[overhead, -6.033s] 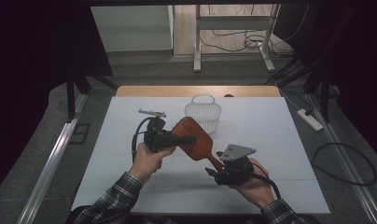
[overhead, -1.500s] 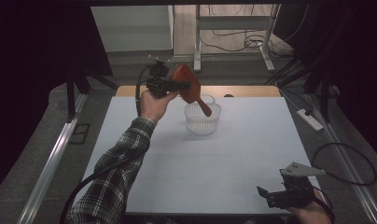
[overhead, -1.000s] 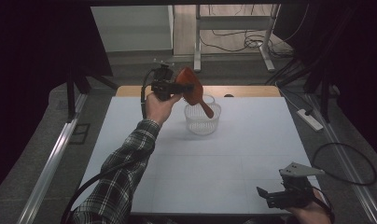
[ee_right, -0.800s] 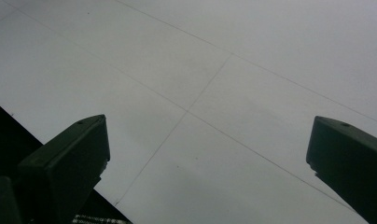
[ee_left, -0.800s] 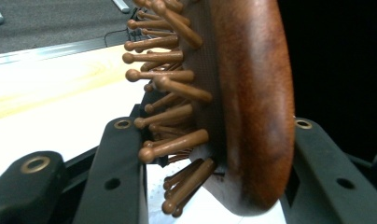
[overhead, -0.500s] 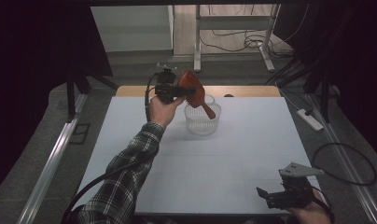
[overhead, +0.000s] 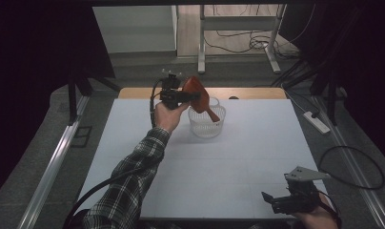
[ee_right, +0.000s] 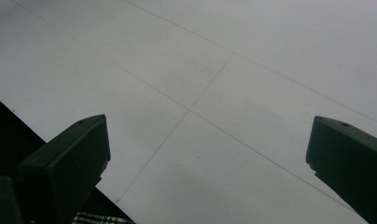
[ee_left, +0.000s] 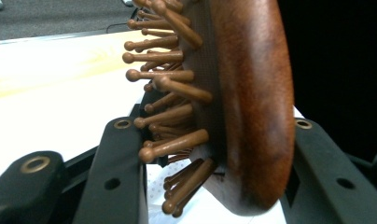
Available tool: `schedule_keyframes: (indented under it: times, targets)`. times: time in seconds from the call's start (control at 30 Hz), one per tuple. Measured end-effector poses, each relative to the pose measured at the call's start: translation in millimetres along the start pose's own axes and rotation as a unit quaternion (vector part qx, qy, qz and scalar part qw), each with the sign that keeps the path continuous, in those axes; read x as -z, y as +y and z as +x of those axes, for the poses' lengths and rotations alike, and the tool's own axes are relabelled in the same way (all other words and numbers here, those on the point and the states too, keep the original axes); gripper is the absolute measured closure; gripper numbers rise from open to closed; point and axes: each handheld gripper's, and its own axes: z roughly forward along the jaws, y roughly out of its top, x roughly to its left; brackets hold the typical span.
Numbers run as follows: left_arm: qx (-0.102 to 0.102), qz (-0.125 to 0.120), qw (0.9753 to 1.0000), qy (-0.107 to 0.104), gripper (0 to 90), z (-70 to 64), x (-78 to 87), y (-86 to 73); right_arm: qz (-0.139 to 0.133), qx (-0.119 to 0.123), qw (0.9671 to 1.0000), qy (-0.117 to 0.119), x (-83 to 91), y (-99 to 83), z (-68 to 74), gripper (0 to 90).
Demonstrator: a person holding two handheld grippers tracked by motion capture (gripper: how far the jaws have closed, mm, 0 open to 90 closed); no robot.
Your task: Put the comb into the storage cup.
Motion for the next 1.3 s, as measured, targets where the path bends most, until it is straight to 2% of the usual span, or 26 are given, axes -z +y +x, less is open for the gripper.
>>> schedule_keyframes:
  times: [0.3,0.5,0.77,1.03,1.17,1.3]
  targets:
    - [0.011,0.004,0.9999,-0.001,58.6,6.2,-6.9,-8.8,0.001,0.001,1.0000,0.001,0.0,-0.1,0.0,0.3]
    - [0.022,-0.002,0.9997,-0.006,58.4,12.0,-8.0,-13.6,0.001,0.001,1.0000,0.001,-0.1,-0.1,0.0,0.4]
    - [0.023,-0.006,0.9997,0.001,57.9,13.6,-8.3,-18.2,0.003,0.003,1.0000,0.001,-0.5,0.1,0.3,0.5]
    - [0.038,-0.009,0.9991,0.013,57.2,20.2,-7.9,-25.6,0.006,0.004,1.0000,0.000,-1.0,0.3,0.7,0.6]
    - [0.063,-0.010,0.9980,-0.005,57.0,26.3,-10.7,-32.3,0.007,0.004,1.0000,0.000,-1.2,0.4,0.9,0.6]
    - [0.068,-0.010,0.9976,-0.011,56.6,25.4,-13.7,-33.9,0.007,0.005,1.0000,-0.001,-1.3,0.4,1.1,0.6]
